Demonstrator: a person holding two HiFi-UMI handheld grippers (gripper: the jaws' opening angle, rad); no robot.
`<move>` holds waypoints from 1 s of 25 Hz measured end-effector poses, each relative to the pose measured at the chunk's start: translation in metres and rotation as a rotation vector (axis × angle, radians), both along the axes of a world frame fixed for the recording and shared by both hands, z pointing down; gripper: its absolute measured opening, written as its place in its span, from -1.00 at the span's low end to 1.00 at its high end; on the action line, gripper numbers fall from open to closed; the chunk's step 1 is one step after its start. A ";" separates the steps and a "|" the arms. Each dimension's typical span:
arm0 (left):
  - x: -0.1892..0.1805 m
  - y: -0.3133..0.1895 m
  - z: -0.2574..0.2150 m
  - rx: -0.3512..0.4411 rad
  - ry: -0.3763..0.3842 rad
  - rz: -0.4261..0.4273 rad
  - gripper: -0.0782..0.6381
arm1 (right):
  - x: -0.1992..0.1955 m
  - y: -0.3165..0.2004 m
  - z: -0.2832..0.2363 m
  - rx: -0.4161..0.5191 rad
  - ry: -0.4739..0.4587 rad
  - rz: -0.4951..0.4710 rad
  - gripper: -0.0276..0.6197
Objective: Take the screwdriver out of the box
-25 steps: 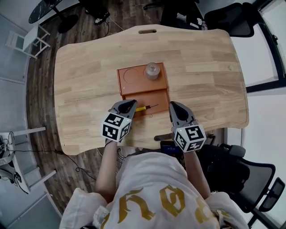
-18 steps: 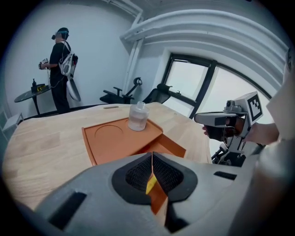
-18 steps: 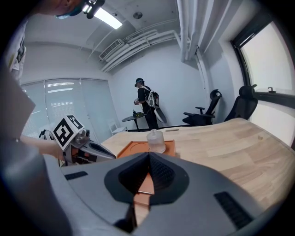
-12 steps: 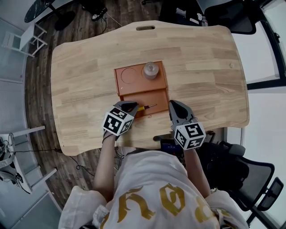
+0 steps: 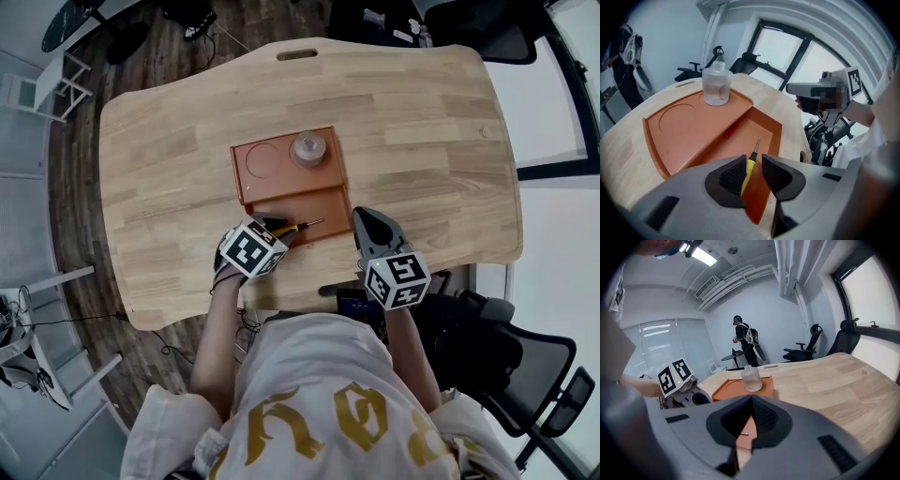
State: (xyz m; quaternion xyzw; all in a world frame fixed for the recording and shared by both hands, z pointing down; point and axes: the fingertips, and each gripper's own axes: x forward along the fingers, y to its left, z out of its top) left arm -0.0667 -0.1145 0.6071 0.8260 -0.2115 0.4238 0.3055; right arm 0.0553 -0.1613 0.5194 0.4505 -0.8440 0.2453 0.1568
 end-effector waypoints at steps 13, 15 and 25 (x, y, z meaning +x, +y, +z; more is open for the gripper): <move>0.008 0.010 0.039 -0.024 -0.201 0.276 -0.40 | 0.006 -0.012 0.014 -0.034 -0.007 0.013 -0.88; 0.010 0.011 0.043 -0.019 -0.218 0.310 -0.39 | 0.007 -0.014 0.015 -0.037 -0.007 0.013 -0.88; 0.016 0.009 0.060 0.019 -0.315 0.410 -0.38 | 0.013 -0.020 0.017 -0.046 -0.012 0.023 -0.88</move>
